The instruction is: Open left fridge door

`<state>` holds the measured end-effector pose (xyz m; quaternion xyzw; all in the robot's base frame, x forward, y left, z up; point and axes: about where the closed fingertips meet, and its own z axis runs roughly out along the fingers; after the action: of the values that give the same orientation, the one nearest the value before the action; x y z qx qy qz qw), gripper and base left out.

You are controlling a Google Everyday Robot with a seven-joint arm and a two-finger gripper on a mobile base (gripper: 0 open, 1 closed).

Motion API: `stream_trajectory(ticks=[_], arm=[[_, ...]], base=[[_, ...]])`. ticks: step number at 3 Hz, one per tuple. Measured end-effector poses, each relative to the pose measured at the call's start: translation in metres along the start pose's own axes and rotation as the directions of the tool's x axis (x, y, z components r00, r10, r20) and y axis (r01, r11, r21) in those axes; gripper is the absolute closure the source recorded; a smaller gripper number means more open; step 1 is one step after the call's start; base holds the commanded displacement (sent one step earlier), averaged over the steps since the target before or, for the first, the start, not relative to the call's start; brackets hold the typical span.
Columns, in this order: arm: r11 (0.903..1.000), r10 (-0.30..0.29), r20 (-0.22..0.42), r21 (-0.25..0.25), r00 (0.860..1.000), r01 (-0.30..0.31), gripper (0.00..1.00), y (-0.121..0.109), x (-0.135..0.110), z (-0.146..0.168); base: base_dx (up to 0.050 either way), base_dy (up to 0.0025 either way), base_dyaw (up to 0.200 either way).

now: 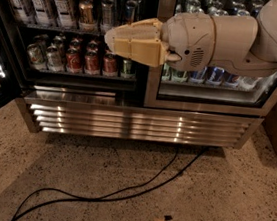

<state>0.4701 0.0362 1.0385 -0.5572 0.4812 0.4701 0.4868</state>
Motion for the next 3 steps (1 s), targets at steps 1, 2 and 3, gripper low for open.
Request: stream_trajectory(ticks=[1,2,3], arm=[[1.0000,0.000,0.000,0.000,1.000,0.000,0.58,0.0000,0.0000,0.0000],[1.0000,0.000,0.000,0.000,1.000,0.000,0.35,0.0000,0.0000,0.0001],[1.0000,0.000,0.000,0.000,1.000,0.000,0.12,0.0000,0.0000,0.0001]], base=[[0.000,0.00000,0.000],[0.000,0.00000,0.000],[0.000,0.00000,0.000]])
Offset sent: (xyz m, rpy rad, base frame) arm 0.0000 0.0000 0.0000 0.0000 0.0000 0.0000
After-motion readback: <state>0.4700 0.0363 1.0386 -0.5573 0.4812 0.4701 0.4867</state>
